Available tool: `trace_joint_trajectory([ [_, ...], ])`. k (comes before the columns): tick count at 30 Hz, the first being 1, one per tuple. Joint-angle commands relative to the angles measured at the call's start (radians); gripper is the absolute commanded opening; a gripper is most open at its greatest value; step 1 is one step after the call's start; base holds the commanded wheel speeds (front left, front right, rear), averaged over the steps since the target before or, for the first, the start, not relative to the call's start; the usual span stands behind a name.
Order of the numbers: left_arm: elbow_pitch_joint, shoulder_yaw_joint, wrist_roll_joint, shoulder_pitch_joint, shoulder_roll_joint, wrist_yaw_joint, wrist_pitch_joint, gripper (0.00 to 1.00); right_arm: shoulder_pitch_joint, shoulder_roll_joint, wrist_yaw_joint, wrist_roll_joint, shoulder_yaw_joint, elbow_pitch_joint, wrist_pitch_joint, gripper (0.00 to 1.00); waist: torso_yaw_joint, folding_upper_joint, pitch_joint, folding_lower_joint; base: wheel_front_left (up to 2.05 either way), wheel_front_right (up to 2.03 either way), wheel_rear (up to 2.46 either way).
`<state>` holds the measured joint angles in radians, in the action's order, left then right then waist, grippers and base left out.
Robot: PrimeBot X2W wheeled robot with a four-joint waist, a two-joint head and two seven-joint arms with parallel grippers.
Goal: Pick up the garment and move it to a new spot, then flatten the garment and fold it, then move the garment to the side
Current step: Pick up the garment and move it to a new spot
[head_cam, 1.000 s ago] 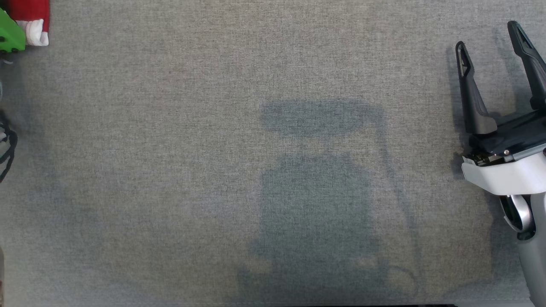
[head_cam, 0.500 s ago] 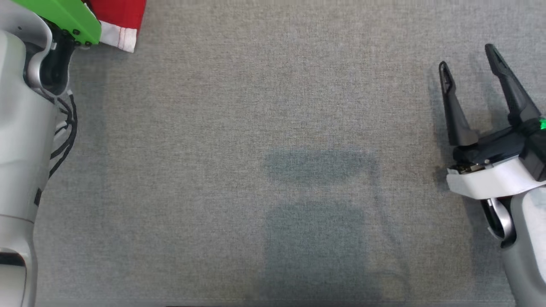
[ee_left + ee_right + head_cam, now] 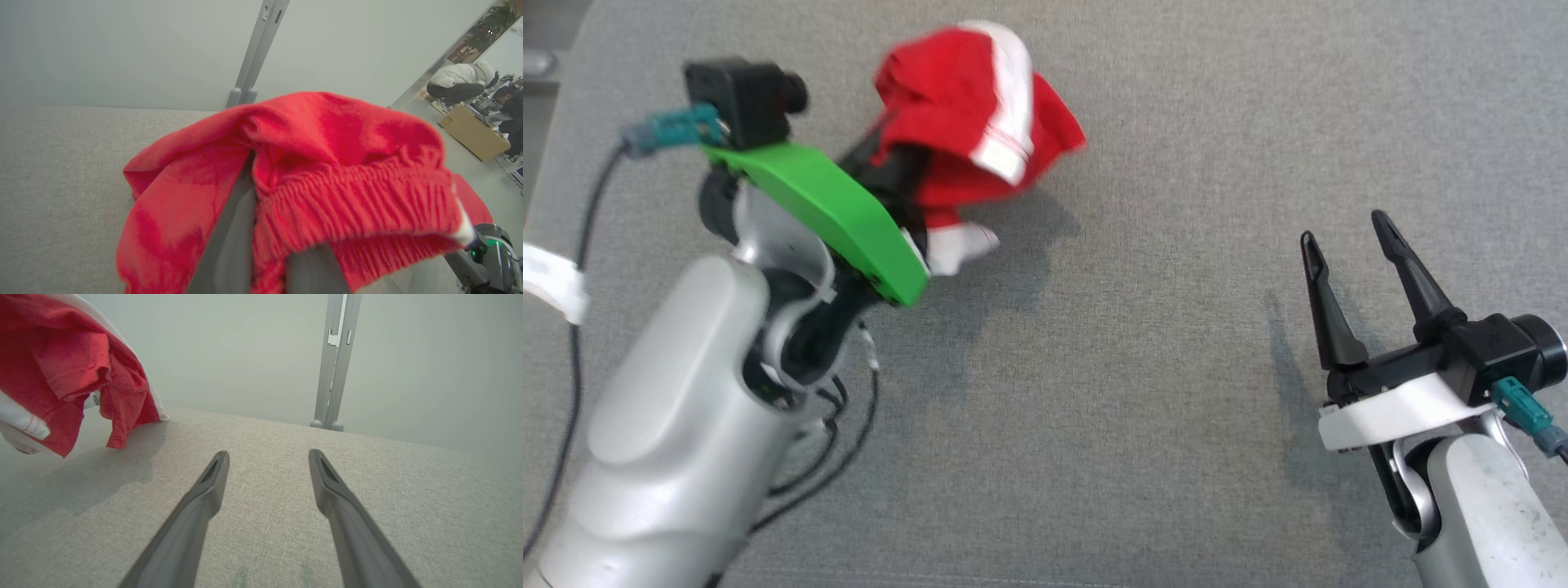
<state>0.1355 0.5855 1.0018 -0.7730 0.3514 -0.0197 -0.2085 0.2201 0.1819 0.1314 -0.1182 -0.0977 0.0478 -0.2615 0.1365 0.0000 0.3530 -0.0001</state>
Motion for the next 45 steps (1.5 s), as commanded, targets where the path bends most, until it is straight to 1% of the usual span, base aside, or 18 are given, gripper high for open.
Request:
trace_joint_trajectory([
  [1,-0.053,0.015,0.019,0.057,-0.018,0.025,-0.007,0.0,-0.023,-0.006,-0.001,-0.004,0.0,0.003,-0.004,1.0,0.003,0.0,-0.121,0.0001,0.0,0.0,0.0],
  [3,-0.12,0.04,0.027,0.12,-0.04,0.058,-0.016,0.0,-0.036,-0.014,-0.001,-0.004,-0.001,0.004,-0.004,1.0,-0.009,0.0,-0.133,0.0001,0.0,0.0,0.0],
  [6,-0.174,0.078,0.039,0.196,-0.077,0.094,-0.008,0.0,-0.047,-0.024,-0.001,-0.003,-0.004,0.004,-0.005,1.0,-0.034,0.0,-0.14,0.0001,0.0,0.0,0.0],
  [7,-0.177,0.086,0.038,0.217,-0.089,0.104,-0.001,0.0,-0.051,-0.026,-0.001,-0.004,-0.004,0.005,-0.004,1.0,-0.044,0.0,-0.141,0.0001,0.0,0.0,0.0],
  [8,-0.177,0.086,0.038,0.217,-0.089,0.104,-0.001,0.0,-0.051,-0.026,-0.001,-0.004,-0.004,0.005,-0.004,1.0,-0.044,0.0,-0.141,0.0001,0.0,0.0,0.0],
  [11,-0.145,0.086,0.095,0.279,-0.147,0.122,0.016,0.0,-0.057,-0.033,-0.001,-0.005,-0.007,0.007,-0.004,1.0,-0.075,0.0,-0.139,0.0001,0.0,0.0,0.0],
  [13,-0.108,0.079,0.118,0.299,-0.168,0.123,0.027,0.0,-0.055,-0.036,-0.001,-0.006,-0.008,0.008,-0.004,1.0,-0.096,0.0,-0.136,0.0001,0.0,0.0,0.0],
  [15,-0.052,0.062,0.116,0.307,-0.169,0.132,0.053,0.0,-0.056,-0.04,-0.001,-0.006,-0.014,0.008,-0.004,1.0,-0.118,0.0,-0.132,0.0001,0.0,0.0,0.0],
  [19,0.082,0.052,0.058,0.308,-0.132,0.151,0.105,0.0,-0.055,-0.045,-0.001,-0.007,-0.029,0.01,-0.004,1.0,-0.155,0.0,-0.121,0.0001,0.0,0.0,0.0],
  [22,0.162,0.065,0.031,0.328,-0.115,0.141,0.125,0.01,-0.062,-0.049,-0.001,-0.009,-0.026,0.012,-0.004,1.0,-0.17,0.0,-0.115,0.0001,0.0,0.0,0.0],
  [25,0.203,0.066,0.027,0.347,-0.103,0.126,0.149,0.98,-0.069,-0.051,-0.001,-0.008,-0.021,0.011,-0.004,1.0,-0.176,0.0,-0.111,0.0001,0.0,0.0,0.0],
  [26,0.208,0.06,0.022,0.354,-0.097,0.127,0.165,1.0,-0.07,-0.051,-0.001,-0.008,-0.019,0.009,-0.004,1.0,-0.176,0.0,-0.11,0.0001,0.0,0.0,0.0],
  [29,0.192,0.05,0.014,0.388,-0.083,0.131,0.208,1.0,-0.076,-0.052,-0.001,-0.006,-0.008,0.003,-0.004,1.0,-0.169,0.0,-0.11,0.0001,0.0,0.0,0.0],
  [31,0.163,0.048,-0.007,0.411,-0.056,0.143,0.232,1.0,-0.082,-0.052,-0.001,-0.004,-0.002,0.001,-0.004,1.0,-0.161,0.0,-0.113,0.0001,0.0,0.0,0.0],
  [34,0.098,0.044,-0.048,0.46,-0.003,0.183,0.262,1.0,-0.094,-0.051,-0.001,0.0,0.006,-0.004,-0.004,1.0,-0.145,0.0,-0.119,0.0001,0.0,0.0,0.0],
  [38,-0.009,0.056,-0.08,0.538,0.057,0.244,0.258,1.0,-0.095,-0.049,-0.001,0.005,0.005,-0.013,-0.004,1.0,-0.131,0.0,-0.116,0.0001,0.0,0.0,0.0],
  [42,-0.126,0.058,-0.057,0.61,0.072,0.277,0.249,1.0,-0.091,-0.047,-0.001,0.007,0.005,-0.02,-0.004,1.0,-0.126,0.0,-0.107,0.0001,0.0,0.0,0.0],
  [45,-0.189,0.053,-0.055,0.634,0.069,0.296,0.256,1.0,-0.093,-0.043,-0.001,0.007,0.005,-0.023,-0.004,1.0,-0.125,0.0,-0.103,0.0001,0.0,0.0,0.0],
])
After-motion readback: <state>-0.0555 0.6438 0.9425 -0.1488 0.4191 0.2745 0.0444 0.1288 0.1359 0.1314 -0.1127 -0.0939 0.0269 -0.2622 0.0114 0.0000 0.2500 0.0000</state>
